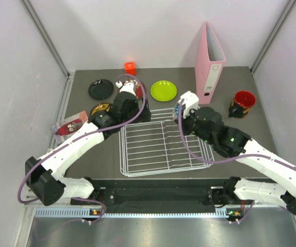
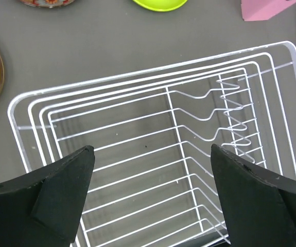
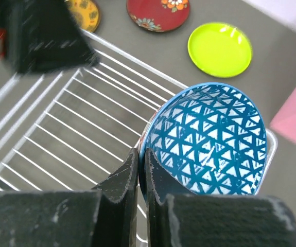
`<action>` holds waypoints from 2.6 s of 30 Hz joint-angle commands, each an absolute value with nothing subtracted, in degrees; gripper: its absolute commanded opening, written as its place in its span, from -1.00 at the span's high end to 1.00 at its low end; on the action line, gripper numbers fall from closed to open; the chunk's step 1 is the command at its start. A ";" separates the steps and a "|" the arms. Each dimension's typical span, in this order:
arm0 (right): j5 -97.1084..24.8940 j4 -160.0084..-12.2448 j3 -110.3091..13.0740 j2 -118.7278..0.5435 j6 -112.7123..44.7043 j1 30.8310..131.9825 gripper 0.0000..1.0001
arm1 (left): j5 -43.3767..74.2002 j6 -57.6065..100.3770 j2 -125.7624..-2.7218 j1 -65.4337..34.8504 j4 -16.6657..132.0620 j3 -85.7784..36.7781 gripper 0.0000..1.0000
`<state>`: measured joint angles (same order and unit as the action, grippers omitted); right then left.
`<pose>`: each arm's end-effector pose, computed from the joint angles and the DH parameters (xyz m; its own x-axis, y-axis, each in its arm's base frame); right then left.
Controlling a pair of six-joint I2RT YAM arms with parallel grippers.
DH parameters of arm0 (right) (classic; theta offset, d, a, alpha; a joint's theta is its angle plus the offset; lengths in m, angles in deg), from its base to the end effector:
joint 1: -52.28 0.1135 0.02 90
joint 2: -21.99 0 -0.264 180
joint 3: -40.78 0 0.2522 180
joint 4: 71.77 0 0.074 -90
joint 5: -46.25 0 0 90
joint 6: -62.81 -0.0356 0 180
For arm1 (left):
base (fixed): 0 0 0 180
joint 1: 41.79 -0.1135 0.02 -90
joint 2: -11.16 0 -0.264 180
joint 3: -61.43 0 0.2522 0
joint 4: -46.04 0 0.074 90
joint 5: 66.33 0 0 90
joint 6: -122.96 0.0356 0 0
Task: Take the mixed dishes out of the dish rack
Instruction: Place the bowl at the center of the board.
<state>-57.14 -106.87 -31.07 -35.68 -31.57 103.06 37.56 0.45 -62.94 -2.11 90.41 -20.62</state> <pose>0.1485 0.1689 0.3596 -0.2722 -0.2160 -0.9377 -0.5978 0.8015 -0.0111 0.2247 -0.1753 0.3378 -0.6385 -0.1482 -0.7552 0.1518 0.9378 -0.3123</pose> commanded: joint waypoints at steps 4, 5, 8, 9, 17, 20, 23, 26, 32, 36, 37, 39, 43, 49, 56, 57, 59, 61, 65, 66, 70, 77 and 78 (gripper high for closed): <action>-76.17 -108.47 -35.65 -37.42 -15.60 118.79 1.00 | 26.07 4.04 -61.69 -8.38 87.76 -24.22 -0.98; -76.79 -108.73 -35.13 -37.51 -14.80 119.77 1.00 | 24.48 5.35 -62.22 -9.18 88.27 -26.66 -0.98; -79.17 -109.34 -33.72 -37.60 -12.69 123.11 1.00 | 18.58 10.61 -65.38 -10.41 92.39 -33.77 -0.98; -79.43 -109.52 -33.28 -37.25 -12.08 123.73 1.00 | 16.84 12.12 -66.17 -10.41 93.54 -35.55 -0.98; -77.32 -110.93 -31.51 -36.19 -6.98 130.50 1.00 | -4.25 18.29 -71.62 -10.24 94.87 -42.77 -0.77; -73.91 -113.56 -33.97 -37.16 -6.27 130.85 1.00 | -6.38 19.86 -72.33 -9.01 95.04 -41.20 -0.72; -70.40 -115.15 -35.82 -37.42 -6.18 131.38 1.00 | -5.42 22.32 -71.72 -6.38 95.83 -39.09 -0.73; -67.14 -117.08 -37.58 -37.69 -6.18 131.47 1.00 | -3.76 25.05 -70.49 -3.22 96.98 -37.59 -0.76; -61.77 -120.15 -41.71 -39.27 -6.62 131.47 1.00 | -1.91 27.16 -69.43 0.57 98.03 -35.74 -0.75; -61.59 -120.95 -42.59 -40.32 -6.62 131.56 1.00 | -1.82 27.51 -69.26 1.10 98.04 -34.42 -0.51; -61.59 -120.95 -42.42 -40.33 -6.71 131.56 1.00 | -1.47 27.69 -69.08 1.19 98.12 -34.16 -0.44; -61.42 -120.78 -42.24 -40.41 -6.89 131.56 1.00 | -0.50 27.95 -69.17 1.36 98.47 -33.63 -0.19; -61.42 -120.69 -42.07 -40.50 -6.89 131.56 1.00 | 1.79 28.22 -69.78 1.63 99.35 -33.71 0.05; -61.59 -120.95 -42.07 -40.41 -6.89 131.73 1.00 | 3.54 28.74 -71.80 2.59 100.76 -35.12 0.74; -64.21 -120.87 -41.45 -40.85 -8.29 132.26 1.00 | 4.42 28.66 -72.33 3.64 100.41 -35.30 1.00; -65.01 -120.60 -41.28 -40.77 -8.64 132.26 1.00 | 5.56 28.31 -71.98 3.65 99.89 -35.30 1.00; -66.59 -120.16 -41.01 -40.85 -9.26 132.35 0.79 | 5.66 27.52 -71.45 3.65 99.27 -35.21 1.00; -67.48 -119.63 -41.18 -40.94 -10.05 132.35 0.03 | 6.79 26.64 -70.84 3.65 98.48 -35.04 1.00; -72.21 -118.58 -41.80 -40.68 -13.21 132.35 -0.99 | 8.73 25.50 -70.05 3.56 96.72 -34.51 1.00; -72.83 -118.23 -41.98 -40.42 -13.65 132.44 -0.99 | 9.69 25.06 -69.79 3.56 96.02 -34.42 1.00; -77.14 -113.77 -43.64 -37.87 -15.67 132.35 -0.99 | 13.39 21.46 -68.82 2.34 94.00 -33.98 1.00; -96.80 -90.84 -35.13 -22.69 -23.05 131.82 -0.99 | 14.52 8.81 -67.49 -10.30 86.27 -30.82 1.00; -98.66 -89.93 -33.03 -21.88 -24.10 131.39 -1.00 | 16.88 7.66 -67.93 -11.28 85.82 -30.73 1.00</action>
